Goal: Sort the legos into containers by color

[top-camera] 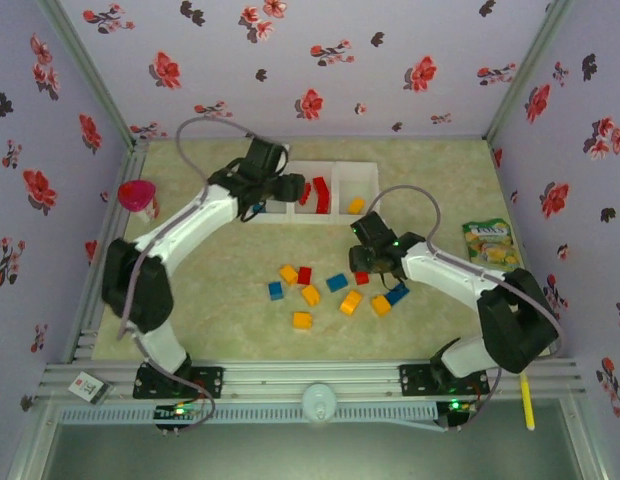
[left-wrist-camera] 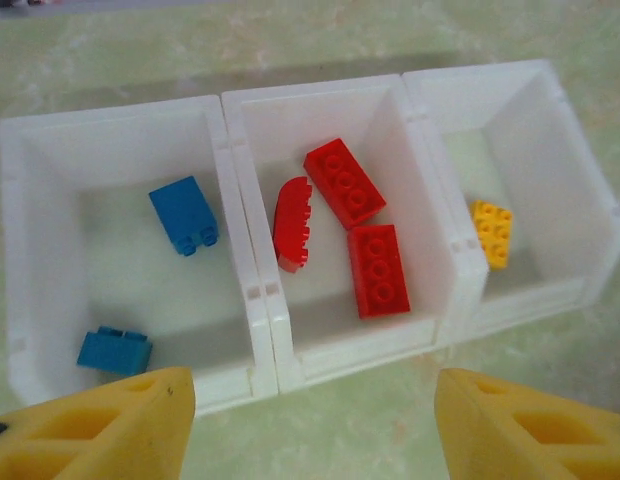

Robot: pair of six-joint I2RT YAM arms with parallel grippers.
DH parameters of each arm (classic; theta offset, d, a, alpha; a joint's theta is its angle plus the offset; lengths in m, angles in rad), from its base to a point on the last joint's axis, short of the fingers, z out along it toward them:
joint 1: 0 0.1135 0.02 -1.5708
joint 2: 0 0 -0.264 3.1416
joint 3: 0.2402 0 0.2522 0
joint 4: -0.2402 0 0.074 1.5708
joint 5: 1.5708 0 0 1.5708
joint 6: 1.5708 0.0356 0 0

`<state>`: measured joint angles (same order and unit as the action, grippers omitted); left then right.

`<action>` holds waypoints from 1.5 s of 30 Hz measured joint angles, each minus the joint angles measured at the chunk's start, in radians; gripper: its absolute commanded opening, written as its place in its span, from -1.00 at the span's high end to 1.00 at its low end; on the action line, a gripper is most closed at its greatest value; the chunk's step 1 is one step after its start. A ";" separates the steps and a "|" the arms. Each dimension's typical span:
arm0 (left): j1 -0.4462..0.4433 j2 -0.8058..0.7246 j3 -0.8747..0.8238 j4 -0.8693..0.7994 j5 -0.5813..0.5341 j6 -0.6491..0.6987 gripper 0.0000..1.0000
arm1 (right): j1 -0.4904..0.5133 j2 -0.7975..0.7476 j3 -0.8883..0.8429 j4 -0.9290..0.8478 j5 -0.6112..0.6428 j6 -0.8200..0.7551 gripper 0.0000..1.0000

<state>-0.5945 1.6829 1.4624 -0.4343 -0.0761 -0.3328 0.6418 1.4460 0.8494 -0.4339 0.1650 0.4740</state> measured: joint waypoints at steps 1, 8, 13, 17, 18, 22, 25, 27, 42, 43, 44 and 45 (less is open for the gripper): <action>0.000 -0.042 -0.047 0.024 0.003 0.001 -0.30 | 0.000 0.011 0.000 0.006 -0.003 0.000 -0.12; 0.000 -0.177 -0.265 0.126 0.008 0.003 -0.34 | 0.000 0.061 0.000 0.024 -0.012 0.003 -0.05; 0.004 -0.198 -0.335 0.156 0.006 0.002 -0.35 | 0.002 0.090 0.000 0.037 -0.016 0.007 -0.01; 0.005 -0.209 -0.338 0.176 0.006 0.002 -0.36 | 0.009 0.095 0.000 0.042 -0.024 0.008 -0.01; 0.005 -0.213 -0.338 0.181 0.006 0.002 -0.36 | 0.011 0.095 0.000 0.044 -0.026 0.009 0.00; 0.005 -0.219 -0.338 0.192 0.006 0.002 -0.36 | 0.018 0.097 0.000 0.048 -0.035 0.010 0.00; 0.005 -0.219 -0.338 0.192 0.006 0.002 -0.36 | 0.022 0.103 0.000 0.048 -0.038 0.010 0.00; 0.005 -0.219 -0.338 0.192 0.006 0.002 -0.36 | 0.023 0.107 0.000 0.048 -0.039 0.010 0.00; 0.005 -0.239 -0.346 0.178 0.006 0.003 -0.38 | 0.137 -0.013 -0.002 -0.054 -0.002 0.132 -0.45; 0.005 -0.239 -0.346 0.179 0.006 0.003 -0.38 | 0.155 -0.028 -0.002 -0.068 0.008 0.161 -0.46; 0.005 -0.239 -0.346 0.178 0.006 0.003 -0.38 | 0.173 -0.038 -0.003 -0.077 0.017 0.188 -0.46; 0.005 -0.239 -0.346 0.177 0.006 0.003 -0.38 | 0.194 -0.045 -0.003 -0.089 0.027 0.218 -0.45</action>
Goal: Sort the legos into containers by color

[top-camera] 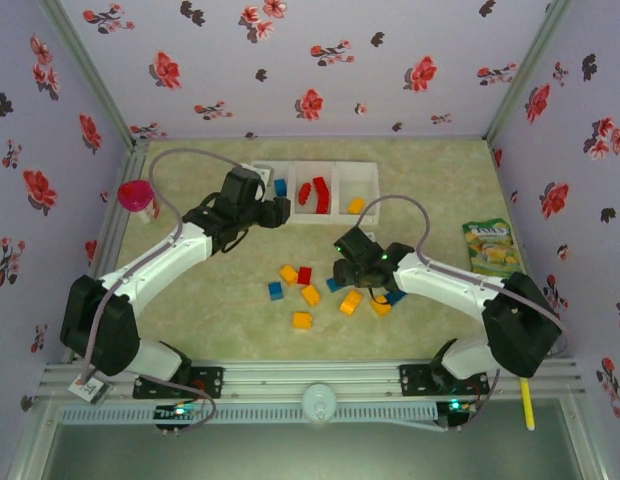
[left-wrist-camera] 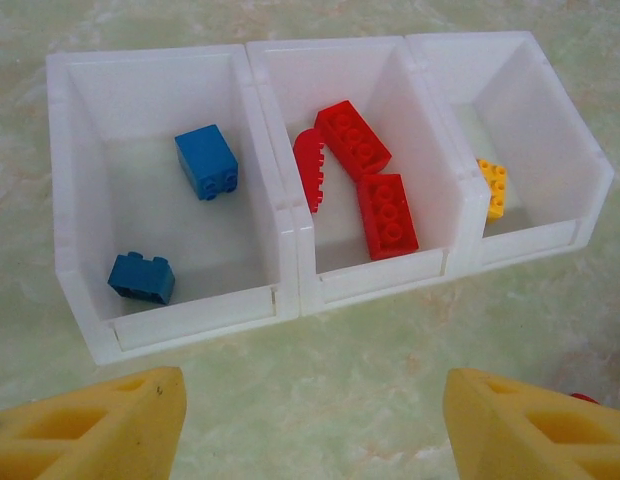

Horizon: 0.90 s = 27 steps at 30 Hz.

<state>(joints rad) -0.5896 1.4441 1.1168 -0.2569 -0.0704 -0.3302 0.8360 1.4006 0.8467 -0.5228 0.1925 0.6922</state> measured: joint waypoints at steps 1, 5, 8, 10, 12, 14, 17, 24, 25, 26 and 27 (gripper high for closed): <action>0.000 0.000 0.000 -0.001 0.000 0.000 -0.38 | 0.021 -0.003 -0.001 -0.008 0.009 0.030 -0.44; 0.000 0.000 0.000 -0.001 0.000 0.000 -0.38 | 0.092 -0.006 -0.021 -0.032 0.035 0.149 -0.43; 0.000 0.000 0.000 -0.002 0.000 0.000 -0.39 | 0.127 -0.008 -0.034 -0.047 0.057 0.227 -0.41; 0.000 0.000 -0.002 -0.002 0.000 0.000 -0.38 | 0.138 -0.013 -0.040 -0.051 0.069 0.263 -0.39; 0.000 -0.001 -0.006 -0.002 0.000 0.000 -0.39 | 0.143 -0.015 -0.048 -0.052 0.075 0.297 -0.37; 0.000 -0.004 -0.010 -0.005 0.000 0.000 -0.38 | 0.144 -0.015 -0.058 -0.051 0.077 0.317 -0.34; 0.000 -0.017 -0.021 -0.005 0.000 0.000 -0.38 | 0.146 -0.011 -0.075 -0.047 0.076 0.344 -0.24; 0.000 -0.035 -0.030 -0.005 0.000 0.000 -0.38 | 0.153 0.047 -0.083 0.011 0.069 0.364 -0.02; 0.000 -0.035 -0.032 -0.005 0.000 0.000 -0.38 | 0.153 0.056 -0.083 0.019 0.067 0.362 0.06; 0.000 -0.035 -0.033 -0.006 0.000 0.000 -0.39 | 0.153 0.063 -0.083 0.024 0.066 0.359 0.12; 0.000 -0.035 -0.035 -0.008 0.000 0.000 -0.39 | 0.153 0.069 -0.083 0.031 0.066 0.357 0.20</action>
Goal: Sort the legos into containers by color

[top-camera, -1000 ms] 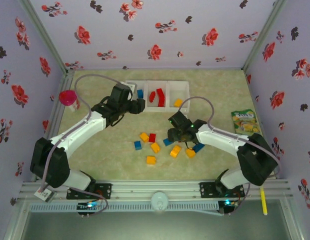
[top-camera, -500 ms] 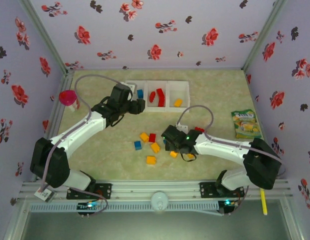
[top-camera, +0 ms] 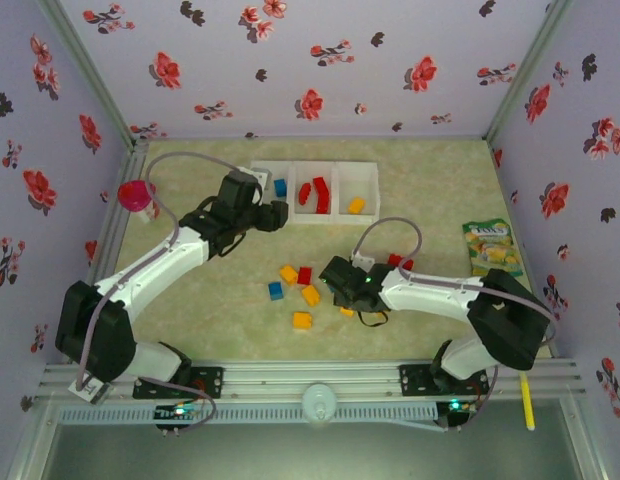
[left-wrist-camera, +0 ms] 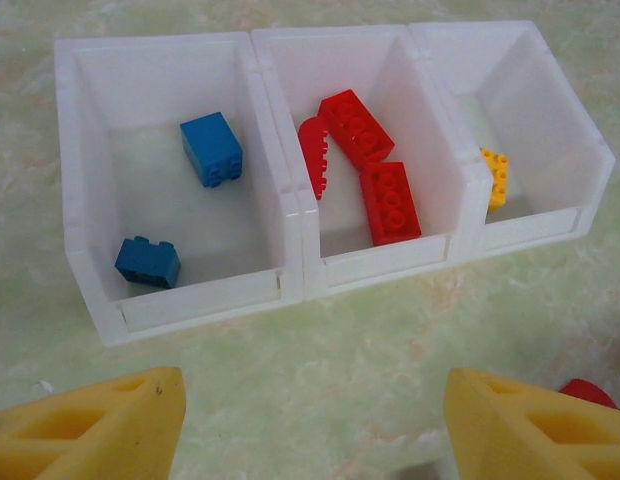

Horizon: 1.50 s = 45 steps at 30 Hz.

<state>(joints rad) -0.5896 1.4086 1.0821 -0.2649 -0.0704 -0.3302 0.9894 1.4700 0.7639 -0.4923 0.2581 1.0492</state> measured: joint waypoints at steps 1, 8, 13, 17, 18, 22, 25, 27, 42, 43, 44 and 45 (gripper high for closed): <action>0.000 0.000 -0.001 -0.002 0.000 0.000 -0.38 | 0.000 0.005 0.000 0.003 -0.002 -0.002 0.29; 0.000 -0.006 -0.004 -0.006 0.000 0.000 -0.38 | -0.002 -0.008 0.018 -0.036 0.003 -0.048 0.49; 0.000 -0.021 -0.004 -0.016 0.000 -0.003 -0.38 | -0.063 -0.112 0.093 -0.119 0.024 -0.150 0.50; 0.000 -0.021 -0.004 -0.027 0.001 -0.015 -0.38 | -0.186 -0.172 0.182 -0.125 0.050 -0.268 0.49; 0.000 -0.021 -0.004 -0.027 0.004 -0.020 -0.38 | -0.216 -0.172 0.209 -0.118 0.057 -0.301 0.49; 0.000 -0.021 -0.004 -0.027 0.031 -0.045 -0.38 | -0.312 -0.108 0.323 -0.071 0.073 -0.431 0.48; 0.000 -0.022 -0.004 -0.028 0.047 -0.063 -0.38 | -0.369 -0.006 0.403 -0.005 0.047 -0.507 0.48; 0.000 -0.023 -0.004 -0.035 0.054 -0.073 -0.38 | -0.407 0.073 0.455 0.025 0.023 -0.548 0.48; -0.059 -0.025 -0.028 -0.144 0.092 -0.178 -0.37 | -0.573 0.599 0.943 0.035 -0.127 -0.716 0.10; -0.070 -0.024 -0.033 -0.155 0.094 -0.188 -0.37 | -0.578 0.616 0.966 0.026 -0.132 -0.726 0.01; -0.079 -0.020 -0.035 -0.166 0.097 -0.193 -0.37 | -0.581 0.624 0.980 0.018 -0.134 -0.728 -0.07; -0.089 -0.014 -0.037 -0.178 0.098 -0.196 -0.37 | -0.583 0.628 0.990 0.011 -0.137 -0.735 -0.13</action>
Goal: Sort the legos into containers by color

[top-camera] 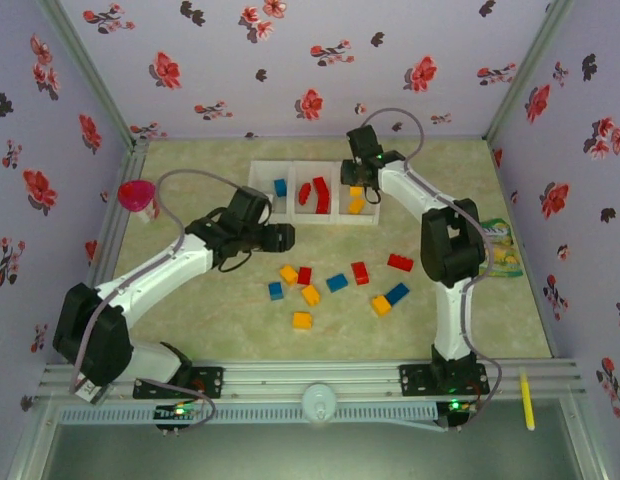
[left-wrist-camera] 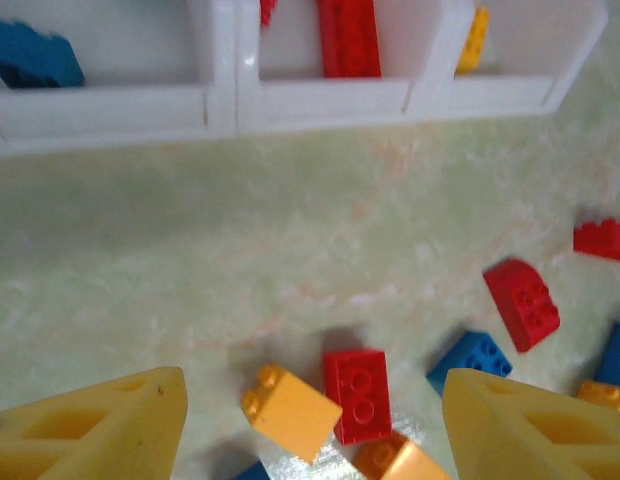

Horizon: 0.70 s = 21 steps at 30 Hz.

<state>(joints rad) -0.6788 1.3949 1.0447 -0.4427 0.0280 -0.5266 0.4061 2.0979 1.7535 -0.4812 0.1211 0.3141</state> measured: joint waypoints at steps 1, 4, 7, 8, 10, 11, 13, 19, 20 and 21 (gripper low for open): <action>-0.009 0.009 0.000 -0.010 0.000 -0.002 -0.37 | -0.002 0.000 0.004 -0.007 -0.002 -0.007 -0.18; -0.027 0.039 -0.001 -0.040 0.002 -0.002 -0.37 | -0.001 -0.003 0.005 -0.018 -0.011 -0.023 -0.24; -0.032 0.072 0.000 -0.077 0.003 0.001 -0.37 | -0.001 -0.021 -0.019 -0.022 -0.017 -0.027 -0.24; -0.033 0.083 0.000 -0.089 0.003 0.001 -0.37 | 0.000 -0.036 -0.037 -0.024 -0.020 -0.027 -0.25; -0.033 0.114 0.000 -0.119 0.003 -0.002 -0.37 | 0.000 -0.087 -0.094 -0.024 -0.026 -0.026 -0.25; -0.033 0.129 0.000 -0.130 0.003 -0.005 -0.37 | 0.000 -0.114 -0.122 -0.023 -0.029 -0.026 -0.26; -0.035 0.163 0.000 -0.154 0.003 -0.021 -0.36 | 0.000 -0.186 -0.188 -0.020 -0.040 -0.026 -0.28; -0.041 0.220 0.000 -0.159 0.037 -0.066 -0.32 | 0.011 -0.370 -0.346 -0.005 -0.047 -0.022 -0.29; -0.043 0.225 0.000 -0.153 0.045 -0.071 -0.32 | 0.014 -0.386 -0.363 -0.002 -0.047 -0.021 -0.29; -0.044 0.232 0.000 -0.146 0.056 -0.075 -0.32 | 0.018 -0.401 -0.382 0.002 -0.047 -0.019 -0.29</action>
<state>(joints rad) -0.7231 1.6268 1.0443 -0.5892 0.0837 -0.6018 0.4240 1.6970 1.3712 -0.4797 0.0738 0.2955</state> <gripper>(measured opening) 0.662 0.646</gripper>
